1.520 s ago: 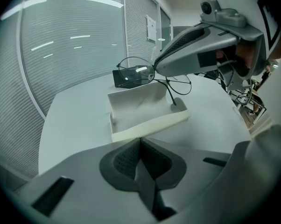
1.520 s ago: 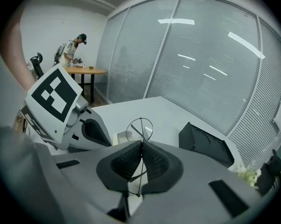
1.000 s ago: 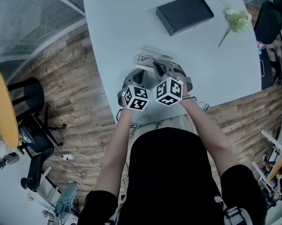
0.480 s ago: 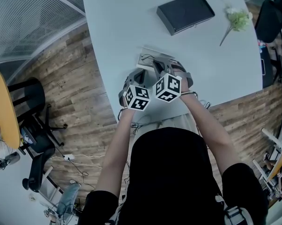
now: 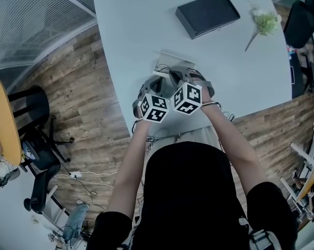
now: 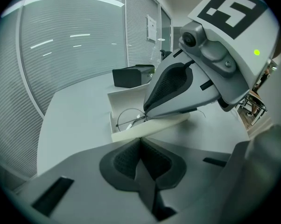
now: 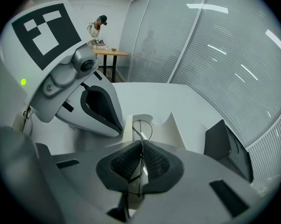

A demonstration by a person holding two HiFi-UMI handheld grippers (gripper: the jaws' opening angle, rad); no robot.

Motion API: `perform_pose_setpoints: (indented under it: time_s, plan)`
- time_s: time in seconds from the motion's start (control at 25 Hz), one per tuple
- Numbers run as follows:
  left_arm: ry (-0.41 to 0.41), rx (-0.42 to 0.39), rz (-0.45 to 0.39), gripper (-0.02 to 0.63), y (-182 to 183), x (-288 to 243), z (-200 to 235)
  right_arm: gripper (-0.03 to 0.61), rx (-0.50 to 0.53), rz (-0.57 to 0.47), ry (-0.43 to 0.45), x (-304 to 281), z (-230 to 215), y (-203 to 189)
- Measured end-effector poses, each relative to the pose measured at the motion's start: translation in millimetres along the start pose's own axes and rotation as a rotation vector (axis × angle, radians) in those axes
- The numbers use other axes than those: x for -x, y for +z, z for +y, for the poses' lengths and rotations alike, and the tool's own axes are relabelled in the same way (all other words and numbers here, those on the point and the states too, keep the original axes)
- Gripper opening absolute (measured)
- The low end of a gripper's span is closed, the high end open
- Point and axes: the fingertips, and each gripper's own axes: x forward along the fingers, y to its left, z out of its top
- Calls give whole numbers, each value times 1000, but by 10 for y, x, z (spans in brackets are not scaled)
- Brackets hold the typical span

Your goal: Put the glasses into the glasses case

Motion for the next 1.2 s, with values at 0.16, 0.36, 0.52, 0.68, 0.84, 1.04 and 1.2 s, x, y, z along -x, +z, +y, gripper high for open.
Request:
perform_pose_setpoints:
  time_s: [0.16, 0.36, 0.52, 0.68, 0.84, 1.04, 1.2]
  plan:
    - [-4, 1, -1, 23, -10, -3, 2, 38, -4, -8, 7, 3, 32, 14]
    - [-6, 1, -3, 23, -3, -2, 3, 58, -16, -1, 2, 35, 15, 0]
    - [-6, 6, 1, 23, 1, -4, 1, 58, -30, -22, -19, 130, -14, 18]
    - [-1, 5, 2, 23, -5, -21, 0, 64, -57, -62, -106, 270, -180, 57]
    - [23, -10, 4, 23, -8, -2, -5, 73, -103, -89, -164, 413, -389, 38]
    - [44, -9, 11, 23, 18, -14, -29, 74, -137, -95, -196, 526, -642, -132]
    - [43, 51, 20, 23, 12, -16, -26, 74, -182, -101, -180, 570, -754, -261]
